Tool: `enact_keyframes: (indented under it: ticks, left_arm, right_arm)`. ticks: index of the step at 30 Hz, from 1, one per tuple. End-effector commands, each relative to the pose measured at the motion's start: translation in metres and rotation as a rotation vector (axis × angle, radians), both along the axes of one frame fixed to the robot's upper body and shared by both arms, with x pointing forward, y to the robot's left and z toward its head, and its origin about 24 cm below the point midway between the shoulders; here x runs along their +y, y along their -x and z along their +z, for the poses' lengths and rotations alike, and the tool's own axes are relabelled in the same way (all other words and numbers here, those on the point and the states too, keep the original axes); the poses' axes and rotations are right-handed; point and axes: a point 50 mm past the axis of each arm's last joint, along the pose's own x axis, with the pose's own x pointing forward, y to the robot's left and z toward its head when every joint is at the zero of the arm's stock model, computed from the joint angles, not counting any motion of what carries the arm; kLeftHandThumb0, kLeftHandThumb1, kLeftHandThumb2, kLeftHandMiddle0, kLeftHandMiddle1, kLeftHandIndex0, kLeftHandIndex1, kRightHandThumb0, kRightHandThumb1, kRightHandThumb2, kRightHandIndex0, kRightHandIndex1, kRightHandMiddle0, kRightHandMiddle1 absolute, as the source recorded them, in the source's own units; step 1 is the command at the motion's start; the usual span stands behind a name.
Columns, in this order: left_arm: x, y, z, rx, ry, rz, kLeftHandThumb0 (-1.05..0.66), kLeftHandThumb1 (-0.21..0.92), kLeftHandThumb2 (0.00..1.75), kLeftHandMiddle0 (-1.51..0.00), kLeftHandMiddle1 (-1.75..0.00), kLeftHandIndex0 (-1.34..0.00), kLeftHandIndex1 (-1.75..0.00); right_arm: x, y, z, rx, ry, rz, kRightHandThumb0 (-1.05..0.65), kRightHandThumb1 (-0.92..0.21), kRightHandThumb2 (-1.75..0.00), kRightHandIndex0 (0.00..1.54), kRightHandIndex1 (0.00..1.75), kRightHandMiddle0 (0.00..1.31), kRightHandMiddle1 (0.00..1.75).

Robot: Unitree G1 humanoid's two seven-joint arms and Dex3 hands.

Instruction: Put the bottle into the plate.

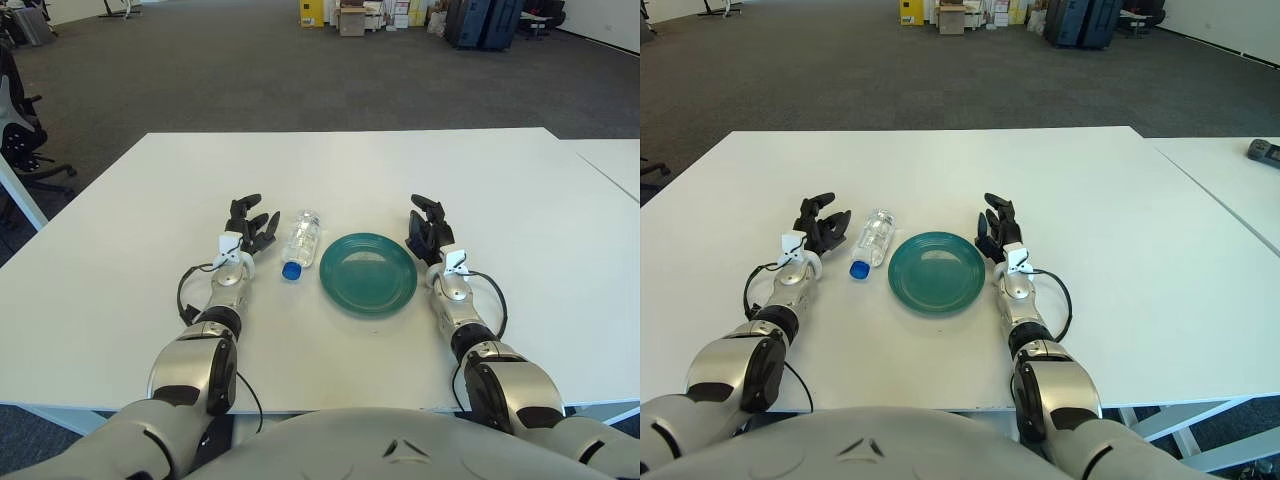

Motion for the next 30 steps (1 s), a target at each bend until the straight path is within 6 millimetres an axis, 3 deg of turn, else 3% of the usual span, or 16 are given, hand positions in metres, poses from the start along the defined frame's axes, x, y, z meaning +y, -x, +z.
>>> enact_keyframes:
  ticks: [1, 4, 8, 15, 30]
  left_arm:
    - [0.006, -0.013, 0.015, -0.041, -0.062, -0.018, -0.71, 0.71, 0.52, -0.34, -0.63, -0.05, -1.14]
    - [0.006, -0.024, 0.033, -0.112, -0.123, -0.048, -0.77, 0.80, 0.40, -0.30, -0.61, -0.02, -1.11]
    - [0.006, -0.026, 0.044, -0.173, -0.210, -0.108, -0.84, 0.88, 0.30, -0.25, -0.57, 0.00, -1.02]
    - [0.005, -0.027, 0.053, -0.211, -0.323, -0.173, -0.94, 0.92, 0.38, -0.20, -0.51, 0.00, -0.91]
    - [-0.010, -0.025, 0.069, -0.284, -0.398, -0.241, -0.99, 0.92, 0.57, -0.20, -0.63, 0.00, -0.96]
  right_arm:
    - [-0.003, 0.031, -0.034, 0.184, -0.016, -0.031, -0.71, -0.92, -0.76, 0.32, 0.01, 0.00, 0.80]
    - [-0.003, 0.031, -0.034, 0.184, -0.017, -0.032, -0.71, -0.92, -0.76, 0.32, 0.01, 0.00, 0.80]
    - [-0.003, 0.032, -0.035, 0.187, -0.017, -0.032, -0.72, -0.92, -0.75, 0.32, 0.01, 0.00, 0.80]
    - [-0.004, 0.033, -0.036, 0.189, -0.016, -0.032, -0.73, -0.92, -0.74, 0.32, 0.01, 0.00, 0.82]
    - [-0.005, 0.035, -0.036, 0.184, -0.019, -0.027, -0.74, -0.92, -0.73, 0.33, 0.01, 0.00, 0.86]
